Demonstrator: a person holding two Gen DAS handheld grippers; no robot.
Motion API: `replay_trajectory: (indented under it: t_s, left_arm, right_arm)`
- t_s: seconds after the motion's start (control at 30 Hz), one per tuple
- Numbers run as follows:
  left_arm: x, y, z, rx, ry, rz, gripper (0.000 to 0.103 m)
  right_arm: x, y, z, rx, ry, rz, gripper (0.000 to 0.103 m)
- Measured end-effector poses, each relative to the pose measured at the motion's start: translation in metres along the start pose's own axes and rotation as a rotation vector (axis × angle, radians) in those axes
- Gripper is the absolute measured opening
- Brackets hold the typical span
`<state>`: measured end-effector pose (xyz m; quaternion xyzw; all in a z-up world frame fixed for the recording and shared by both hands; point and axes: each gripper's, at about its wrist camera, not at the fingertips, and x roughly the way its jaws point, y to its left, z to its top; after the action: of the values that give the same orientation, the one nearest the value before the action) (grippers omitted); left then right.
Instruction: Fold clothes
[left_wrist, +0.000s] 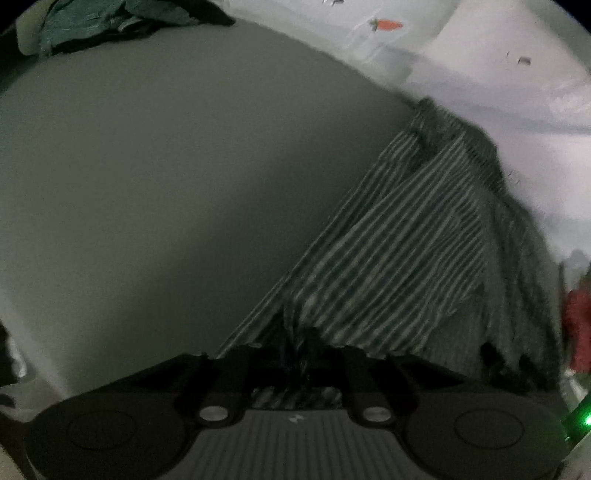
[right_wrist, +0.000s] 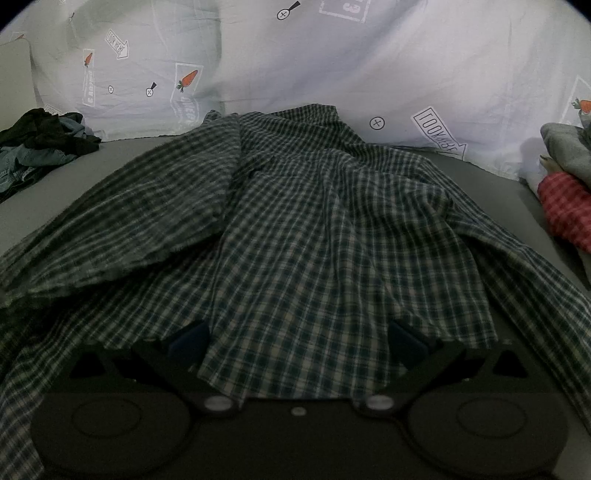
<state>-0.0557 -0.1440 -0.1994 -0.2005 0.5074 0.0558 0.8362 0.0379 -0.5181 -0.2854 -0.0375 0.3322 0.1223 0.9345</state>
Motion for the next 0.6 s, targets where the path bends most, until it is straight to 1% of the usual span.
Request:
replay_trajectory:
  t_s: [0.03,0.13,0.2,0.3,0.33,0.37,0.47,0.6]
  left_arm:
    - [-0.001,-0.001,-0.002,0.011,0.002,0.019,0.017]
    - [-0.010,-0.004,-0.007,0.053,-0.004,0.048,0.027]
    - [-0.019,-0.009,-0.008,0.081,-0.024,0.058,0.037]
    - [-0.031,-0.019,-0.009,0.135,-0.068,0.081,0.047]
    - [-0.032,-0.022,-0.008,0.153,-0.079,0.078,0.049]
    - [-0.034,-0.025,-0.007,0.171,-0.089,0.076,0.052]
    - [-0.038,-0.035,-0.004,0.223,-0.108,0.065,0.056]
    - [-0.034,-0.053,0.000,0.287,-0.116,0.045,0.060]
  right_arm:
    - [0.000,0.000,0.000,0.000,0.000,-0.001,0.103]
    - [0.000,0.000,0.001,-0.001,0.002,-0.003,0.103]
    - [0.000,0.000,0.002,0.001,0.011,-0.005,0.103]
    - [0.001,-0.002,0.012,0.016,0.073,0.003,0.103]
    - [0.000,-0.004,0.016,0.028,0.101,0.007,0.102]
    - [-0.003,-0.006,0.019,0.053,0.111,0.014,0.101]
    - [-0.023,-0.017,0.021,0.139,0.068,0.008,0.101]
    - [-0.056,-0.037,0.017,0.192,-0.002,-0.082,0.101]
